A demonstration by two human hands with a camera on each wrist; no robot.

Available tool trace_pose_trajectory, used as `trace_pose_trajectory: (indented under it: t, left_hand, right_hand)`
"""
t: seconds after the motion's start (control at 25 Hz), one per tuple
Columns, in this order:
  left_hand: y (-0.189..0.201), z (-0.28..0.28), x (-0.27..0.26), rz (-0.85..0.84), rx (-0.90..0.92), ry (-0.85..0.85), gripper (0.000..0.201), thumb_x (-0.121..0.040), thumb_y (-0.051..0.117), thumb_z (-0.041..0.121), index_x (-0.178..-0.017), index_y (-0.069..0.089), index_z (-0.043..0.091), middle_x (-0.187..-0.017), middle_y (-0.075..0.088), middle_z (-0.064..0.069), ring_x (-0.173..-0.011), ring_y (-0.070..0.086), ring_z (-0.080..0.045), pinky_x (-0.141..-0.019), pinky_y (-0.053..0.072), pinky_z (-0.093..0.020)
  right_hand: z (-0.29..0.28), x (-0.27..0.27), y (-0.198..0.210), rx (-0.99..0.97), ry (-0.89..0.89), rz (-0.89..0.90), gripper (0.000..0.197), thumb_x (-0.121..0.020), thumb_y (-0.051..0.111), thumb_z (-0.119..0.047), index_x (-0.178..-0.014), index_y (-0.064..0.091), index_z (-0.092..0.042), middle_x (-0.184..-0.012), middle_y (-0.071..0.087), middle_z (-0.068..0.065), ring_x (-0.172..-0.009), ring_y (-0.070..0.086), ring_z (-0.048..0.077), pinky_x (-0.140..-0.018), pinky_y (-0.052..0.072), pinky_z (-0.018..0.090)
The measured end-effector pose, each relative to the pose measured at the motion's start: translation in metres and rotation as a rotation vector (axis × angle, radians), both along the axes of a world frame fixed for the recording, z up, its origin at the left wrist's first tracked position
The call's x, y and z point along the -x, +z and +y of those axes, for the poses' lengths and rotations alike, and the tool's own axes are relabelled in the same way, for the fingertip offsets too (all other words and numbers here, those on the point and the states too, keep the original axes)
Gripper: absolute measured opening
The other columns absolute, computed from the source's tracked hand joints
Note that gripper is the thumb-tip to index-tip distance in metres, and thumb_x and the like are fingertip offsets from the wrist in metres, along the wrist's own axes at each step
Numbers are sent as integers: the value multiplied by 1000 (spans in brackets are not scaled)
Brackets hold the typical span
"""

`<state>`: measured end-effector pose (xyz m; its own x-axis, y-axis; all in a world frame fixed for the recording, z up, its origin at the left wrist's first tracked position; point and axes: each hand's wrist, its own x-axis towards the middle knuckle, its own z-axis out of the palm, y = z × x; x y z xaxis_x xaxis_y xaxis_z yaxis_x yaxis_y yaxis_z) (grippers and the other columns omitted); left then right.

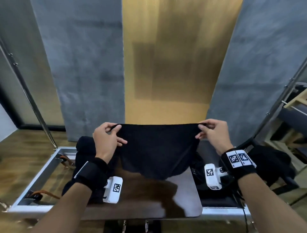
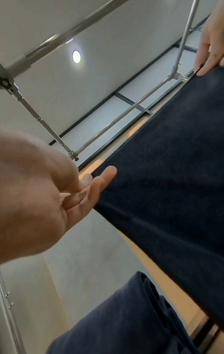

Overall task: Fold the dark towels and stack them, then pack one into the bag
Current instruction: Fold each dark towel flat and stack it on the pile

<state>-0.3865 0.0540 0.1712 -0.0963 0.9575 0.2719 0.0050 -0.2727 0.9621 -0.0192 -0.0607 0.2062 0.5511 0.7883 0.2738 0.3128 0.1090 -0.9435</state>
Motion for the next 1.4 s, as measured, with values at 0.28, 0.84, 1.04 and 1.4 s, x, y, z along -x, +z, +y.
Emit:
trace_pose_trajectory:
  t: [0.28, 0.84, 1.04, 1.4]
  left_hand:
    - [11, -2, 9, -83, -99, -37, 11, -101, 70, 10, -90, 67, 14, -92, 72, -18, -63, 78, -35, -53, 62, -33]
    - [2, -21, 20, -20, -71, -9, 13, -97, 77, 25, -94, 71, 14, -77, 73, -13, -45, 68, -34, -40, 53, -33]
    - [8, -23, 19, -81, -64, -31, 21, -90, 84, 33, -92, 73, 14, -75, 75, -12, -49, 71, -34, -41, 54, -33]
    - [-10, -3, 11, -115, -56, -93, 6, -101, 68, 7, -96, 70, 9, -91, 73, -23, -76, 80, -36, -59, 64, -31]
  right_hand:
    - [-14, 13, 23, -124, -27, 11, 9, -96, 68, 2, -92, 72, -4, -87, 74, 19, -73, 78, 31, -71, 64, 35]
    - [-35, 23, 15, -6, -105, -45, 12, -97, 71, -11, -87, 72, -5, -64, 64, 9, -39, 43, 17, -39, 38, 25]
    - [-42, 14, 23, -51, -126, -43, 15, -96, 74, -20, -85, 74, -10, -51, 58, 12, -34, 43, 18, -41, 40, 21]
    - [-30, 12, 13, -69, -34, 75, 4, -99, 63, 3, -97, 66, 5, -83, 69, 24, -60, 74, 35, -55, 61, 31]
